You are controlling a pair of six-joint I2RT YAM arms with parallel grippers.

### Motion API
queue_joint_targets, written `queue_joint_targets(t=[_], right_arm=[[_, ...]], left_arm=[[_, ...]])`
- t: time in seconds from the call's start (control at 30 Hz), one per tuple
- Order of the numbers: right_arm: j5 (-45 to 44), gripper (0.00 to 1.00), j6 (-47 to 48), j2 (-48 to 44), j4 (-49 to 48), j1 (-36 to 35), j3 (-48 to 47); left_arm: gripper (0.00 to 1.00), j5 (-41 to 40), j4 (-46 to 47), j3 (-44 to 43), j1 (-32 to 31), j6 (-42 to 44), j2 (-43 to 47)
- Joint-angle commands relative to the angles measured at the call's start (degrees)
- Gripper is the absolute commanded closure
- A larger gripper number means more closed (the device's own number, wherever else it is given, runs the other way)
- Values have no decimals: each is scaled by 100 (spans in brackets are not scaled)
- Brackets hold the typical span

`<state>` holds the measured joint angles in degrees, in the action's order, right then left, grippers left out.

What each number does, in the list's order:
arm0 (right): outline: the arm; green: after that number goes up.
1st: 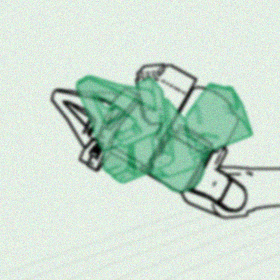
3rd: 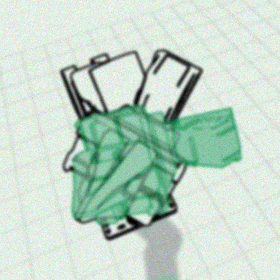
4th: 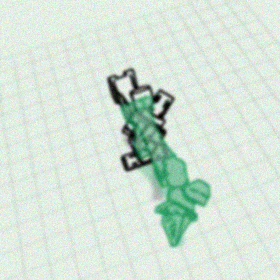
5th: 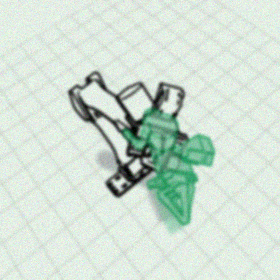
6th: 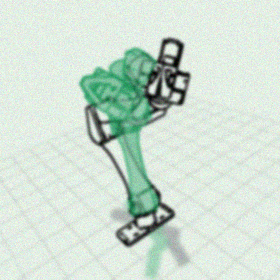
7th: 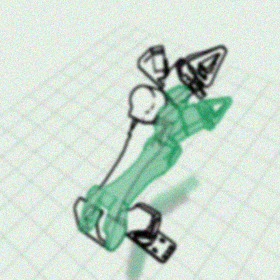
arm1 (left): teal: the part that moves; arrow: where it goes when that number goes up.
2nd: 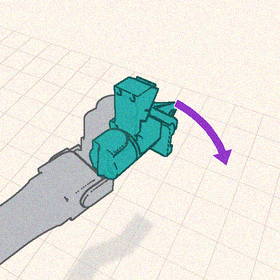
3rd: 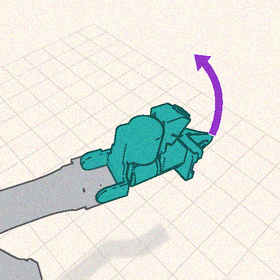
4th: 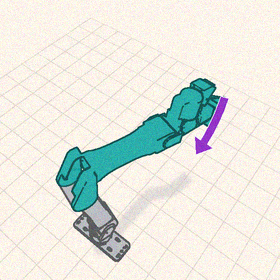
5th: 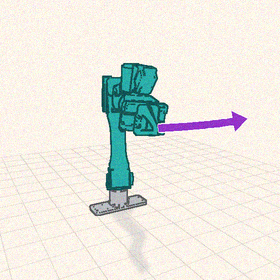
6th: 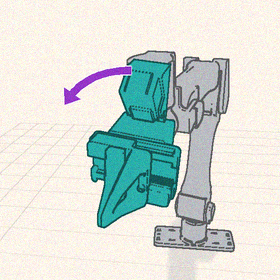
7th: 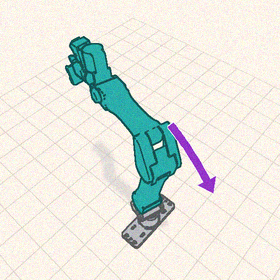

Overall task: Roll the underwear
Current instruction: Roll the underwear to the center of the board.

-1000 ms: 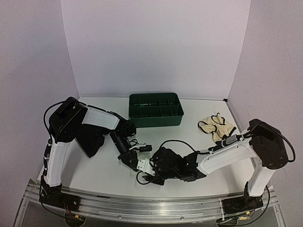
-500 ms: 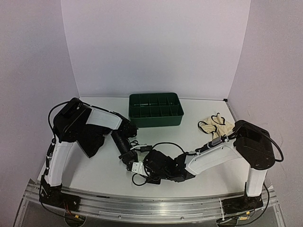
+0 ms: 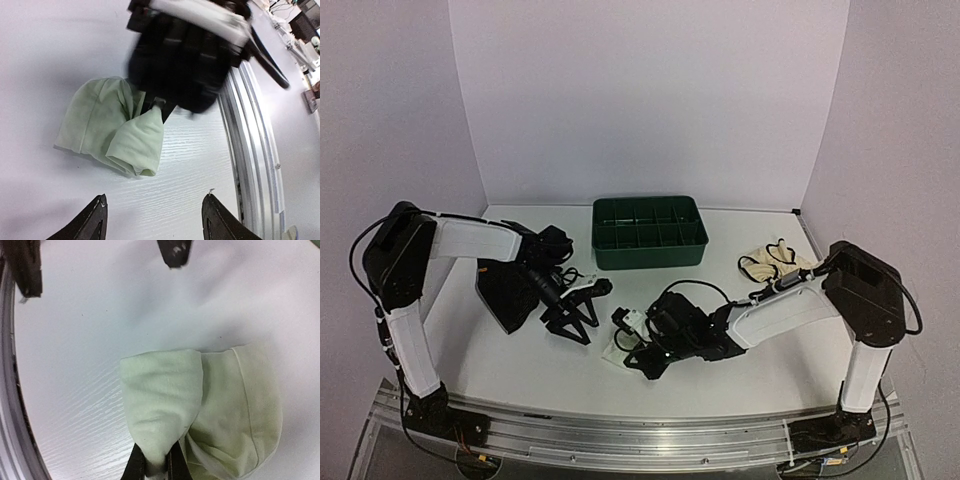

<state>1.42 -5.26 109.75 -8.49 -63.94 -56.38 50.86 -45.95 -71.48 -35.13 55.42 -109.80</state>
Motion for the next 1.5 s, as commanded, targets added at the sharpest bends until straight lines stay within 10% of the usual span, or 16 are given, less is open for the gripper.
queue_joint_targets(t=[0.0,0.4,0.67,0.87,1.17,1.47], right_arm=[[1523,100,-1539,360,138,331,555],[3466,100,-2919,1401,-1228,1128,541],[3396,100,-2872,1283,-1234,1201,605],[3288,100,-2832,1181,-1225,1206,545],[1151,39,-1997,-633,-1072,1159,1072],[-1088,34,1333,-2065,-611,-32,1536]], left_arm=[[36,-290,1037,778,-174,1110,876],[35,-1913,2897,1019,-1335,1820,617],[56,-2404,2628,938,-1345,1966,163],[93,-2525,2470,654,-1347,1683,-15],[100,-2233,1160,311,-1318,784,-140],[100,-763,88,-142,-1017,-470,-666]])
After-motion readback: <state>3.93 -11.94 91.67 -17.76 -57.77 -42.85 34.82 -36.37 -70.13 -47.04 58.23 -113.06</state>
